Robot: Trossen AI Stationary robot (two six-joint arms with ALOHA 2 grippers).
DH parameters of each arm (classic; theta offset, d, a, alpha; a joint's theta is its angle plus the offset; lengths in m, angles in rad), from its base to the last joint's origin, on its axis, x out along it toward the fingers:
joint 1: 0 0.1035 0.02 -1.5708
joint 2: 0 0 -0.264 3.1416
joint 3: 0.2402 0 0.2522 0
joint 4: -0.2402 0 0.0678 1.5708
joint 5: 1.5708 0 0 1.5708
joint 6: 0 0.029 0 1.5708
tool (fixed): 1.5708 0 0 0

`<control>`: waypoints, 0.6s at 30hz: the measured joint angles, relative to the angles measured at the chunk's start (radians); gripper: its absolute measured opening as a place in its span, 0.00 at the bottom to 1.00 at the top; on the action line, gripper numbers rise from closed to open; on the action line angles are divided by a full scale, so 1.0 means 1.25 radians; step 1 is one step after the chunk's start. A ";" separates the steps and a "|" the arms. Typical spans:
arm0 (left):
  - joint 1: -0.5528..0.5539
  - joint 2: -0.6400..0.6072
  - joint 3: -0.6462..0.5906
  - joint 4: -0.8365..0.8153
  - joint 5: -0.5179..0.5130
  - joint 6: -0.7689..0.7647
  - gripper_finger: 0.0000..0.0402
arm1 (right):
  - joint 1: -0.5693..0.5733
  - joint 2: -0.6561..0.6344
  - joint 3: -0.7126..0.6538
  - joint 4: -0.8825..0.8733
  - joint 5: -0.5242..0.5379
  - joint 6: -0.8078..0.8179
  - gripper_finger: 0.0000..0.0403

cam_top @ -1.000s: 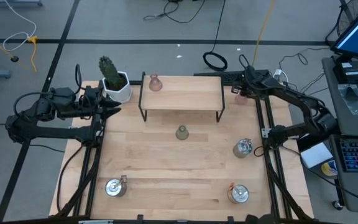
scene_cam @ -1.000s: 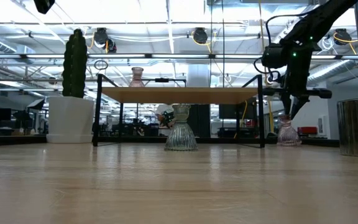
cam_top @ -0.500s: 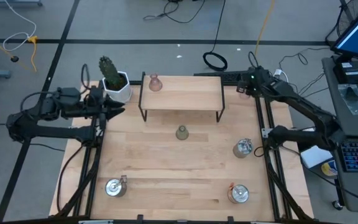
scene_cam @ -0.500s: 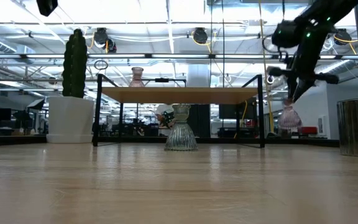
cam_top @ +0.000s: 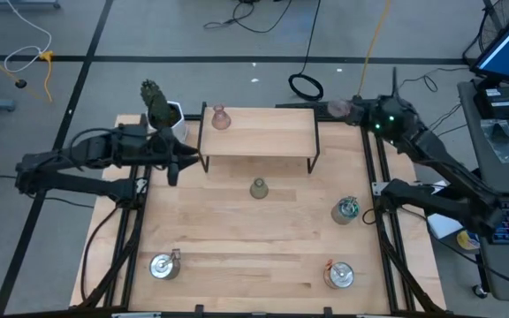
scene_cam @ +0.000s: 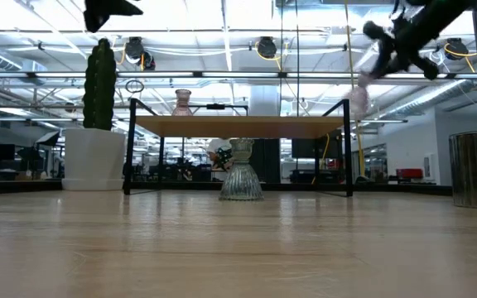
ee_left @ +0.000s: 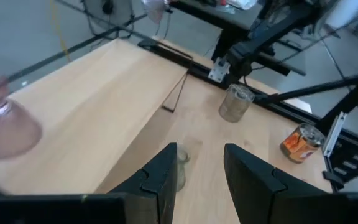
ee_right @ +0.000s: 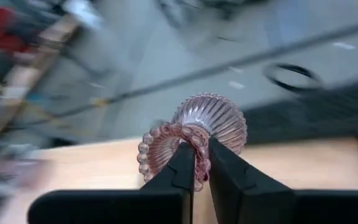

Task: Pick & Place candle stick holders
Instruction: Put the pink candle holder on the shelf

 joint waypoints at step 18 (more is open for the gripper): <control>-0.097 0.200 0.000 0.414 -0.152 0.437 0.33 | 0.259 0.194 0.002 0.357 -0.164 0.035 0.04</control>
